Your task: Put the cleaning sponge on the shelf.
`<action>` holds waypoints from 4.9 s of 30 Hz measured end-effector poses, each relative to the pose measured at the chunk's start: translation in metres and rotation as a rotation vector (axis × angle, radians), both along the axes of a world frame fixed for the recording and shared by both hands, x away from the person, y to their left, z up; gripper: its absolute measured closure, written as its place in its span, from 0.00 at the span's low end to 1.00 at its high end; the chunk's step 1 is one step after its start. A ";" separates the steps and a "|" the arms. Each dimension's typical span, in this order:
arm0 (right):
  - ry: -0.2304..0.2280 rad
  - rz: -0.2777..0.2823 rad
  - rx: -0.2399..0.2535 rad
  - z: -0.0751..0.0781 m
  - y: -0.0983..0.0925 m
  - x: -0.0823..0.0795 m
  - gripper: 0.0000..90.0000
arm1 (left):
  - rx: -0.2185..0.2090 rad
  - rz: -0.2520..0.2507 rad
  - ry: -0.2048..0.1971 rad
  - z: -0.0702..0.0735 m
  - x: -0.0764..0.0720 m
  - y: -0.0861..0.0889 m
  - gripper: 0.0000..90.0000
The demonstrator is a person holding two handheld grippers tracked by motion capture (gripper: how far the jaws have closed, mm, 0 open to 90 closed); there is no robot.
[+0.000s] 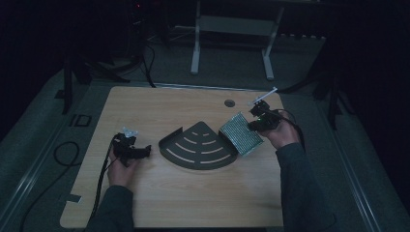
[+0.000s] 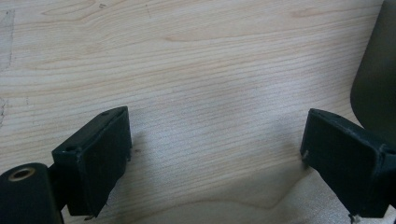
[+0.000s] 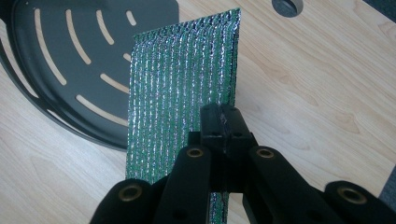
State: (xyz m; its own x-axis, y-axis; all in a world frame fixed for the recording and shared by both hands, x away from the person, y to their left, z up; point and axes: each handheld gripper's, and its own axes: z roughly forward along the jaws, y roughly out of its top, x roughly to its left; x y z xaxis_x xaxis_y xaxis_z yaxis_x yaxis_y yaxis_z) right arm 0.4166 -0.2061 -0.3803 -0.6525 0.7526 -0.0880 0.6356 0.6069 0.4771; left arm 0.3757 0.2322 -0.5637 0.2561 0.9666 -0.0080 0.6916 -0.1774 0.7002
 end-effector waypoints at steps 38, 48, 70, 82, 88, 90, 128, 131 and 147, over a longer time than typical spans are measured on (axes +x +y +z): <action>0.020 0.033 0.016 -0.013 0.037 0.014 1.00 | -0.001 -0.003 -0.001 0.000 0.001 0.000 0.10; 0.033 0.044 0.018 -0.024 0.048 0.018 1.00 | -0.001 -0.003 -0.001 0.000 0.001 0.000 0.10; 0.049 0.053 0.013 -0.037 0.060 0.021 1.00 | -0.001 -0.003 -0.001 0.000 0.001 0.000 0.10; 0.062 0.061 -0.004 -0.048 0.068 0.022 1.00 | -0.001 -0.004 -0.001 0.000 0.001 0.000 0.10; 0.074 0.068 -0.011 -0.054 0.071 0.022 1.00 | -0.002 -0.004 0.000 0.000 0.001 -0.001 0.10; 0.079 0.066 -0.011 -0.056 0.071 0.022 1.00 | -0.003 -0.004 0.000 0.000 0.001 -0.001 0.10; 0.058 0.049 -0.162 -0.085 0.084 0.024 1.00 | -0.001 -0.006 0.002 0.000 0.002 0.000 0.10; 0.063 0.048 -0.168 -0.087 0.084 0.025 1.00 | -0.001 -0.005 0.002 0.000 0.002 0.000 0.10; 0.063 0.042 -0.179 -0.090 0.085 0.027 0.99 | -0.001 -0.005 0.002 0.000 0.002 0.000 0.10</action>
